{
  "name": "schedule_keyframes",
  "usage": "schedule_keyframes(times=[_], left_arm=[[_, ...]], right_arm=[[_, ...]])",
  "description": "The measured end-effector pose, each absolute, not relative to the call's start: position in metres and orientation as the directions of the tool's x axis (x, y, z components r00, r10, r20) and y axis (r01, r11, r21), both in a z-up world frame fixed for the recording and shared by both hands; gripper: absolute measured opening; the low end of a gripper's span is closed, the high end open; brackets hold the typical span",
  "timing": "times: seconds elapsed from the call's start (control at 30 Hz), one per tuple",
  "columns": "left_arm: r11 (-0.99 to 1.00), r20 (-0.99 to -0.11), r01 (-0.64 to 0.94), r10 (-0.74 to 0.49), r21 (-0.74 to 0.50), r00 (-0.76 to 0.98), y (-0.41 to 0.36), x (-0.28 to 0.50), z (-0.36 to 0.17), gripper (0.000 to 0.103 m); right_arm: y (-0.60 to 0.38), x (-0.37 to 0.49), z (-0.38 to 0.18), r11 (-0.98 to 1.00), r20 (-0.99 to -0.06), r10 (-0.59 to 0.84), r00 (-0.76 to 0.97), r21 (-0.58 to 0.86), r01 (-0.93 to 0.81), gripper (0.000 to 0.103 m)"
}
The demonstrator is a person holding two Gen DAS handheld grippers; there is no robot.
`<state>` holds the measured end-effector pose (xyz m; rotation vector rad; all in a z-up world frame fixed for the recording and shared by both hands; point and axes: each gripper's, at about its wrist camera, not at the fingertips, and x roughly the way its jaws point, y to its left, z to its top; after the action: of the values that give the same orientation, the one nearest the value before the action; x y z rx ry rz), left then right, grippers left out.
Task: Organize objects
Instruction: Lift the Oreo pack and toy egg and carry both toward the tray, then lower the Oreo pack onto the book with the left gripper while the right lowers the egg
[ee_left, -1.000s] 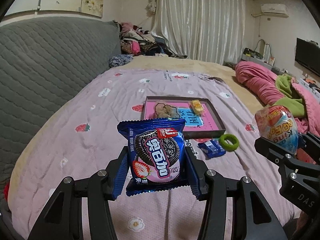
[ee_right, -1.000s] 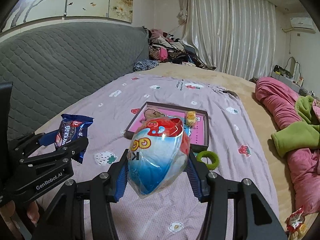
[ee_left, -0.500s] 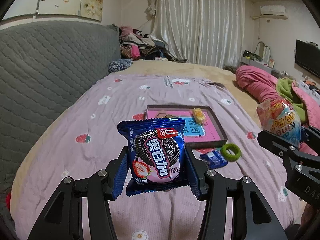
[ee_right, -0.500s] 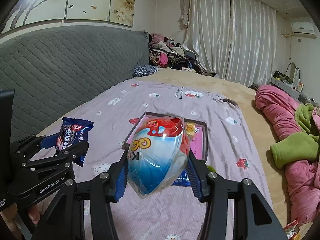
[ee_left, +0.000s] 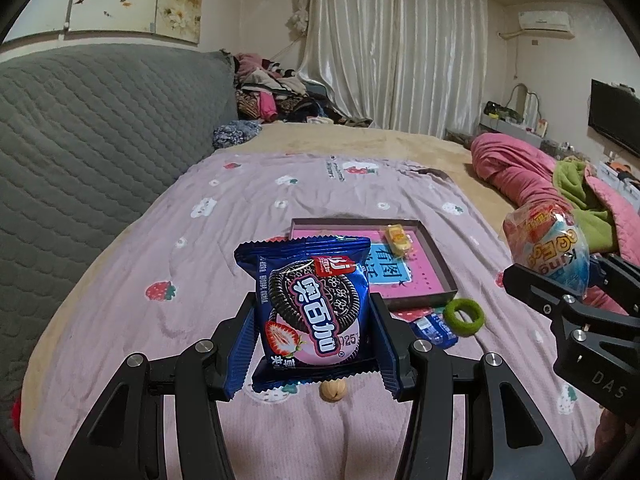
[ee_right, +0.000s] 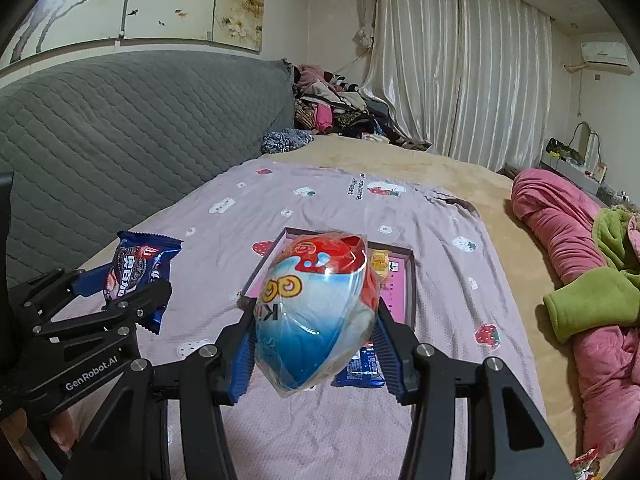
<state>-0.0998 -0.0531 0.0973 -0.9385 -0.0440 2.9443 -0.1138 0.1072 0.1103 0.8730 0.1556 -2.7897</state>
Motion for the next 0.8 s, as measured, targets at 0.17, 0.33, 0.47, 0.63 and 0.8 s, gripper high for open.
schedule_keyframes(times=[0.17,0.33,0.47,0.63,0.8], left_arm=[[-0.998,-0.583,-0.046,0.064,-0.045,-0.810,-0.054,-0.118,0.096,0.054],[-0.998,-0.582,-0.050,0.067,-0.046,-0.810,-0.055,-0.140,0.099,0.054],[-0.998,-0.584,-0.054,0.065,-0.035,-0.809,-0.053,-0.160,0.102,0.054],[-0.997,-0.577,-0.064,0.070,-0.030,-0.814,-0.048,-0.187,0.108,0.054],[-0.996,-0.562,-0.077,0.083,-0.035,-0.823,-0.044,-0.211,0.116,0.054]], right_arm=[[0.111,-0.128,0.109,-0.972,-0.574,-0.168,-0.801,-0.037,0.230,0.053],[0.114,-0.148,0.112,-0.975,-0.572,-0.154,-0.806,-0.045,0.218,0.053],[0.114,-0.162,0.117,-0.975,-0.563,-0.152,-0.812,-0.051,0.217,0.053],[0.114,-0.181,0.124,-0.975,-0.544,-0.173,-0.821,-0.023,0.221,0.053],[0.113,-0.201,0.131,-0.975,-0.530,-0.168,-0.831,-0.034,0.219,0.053]])
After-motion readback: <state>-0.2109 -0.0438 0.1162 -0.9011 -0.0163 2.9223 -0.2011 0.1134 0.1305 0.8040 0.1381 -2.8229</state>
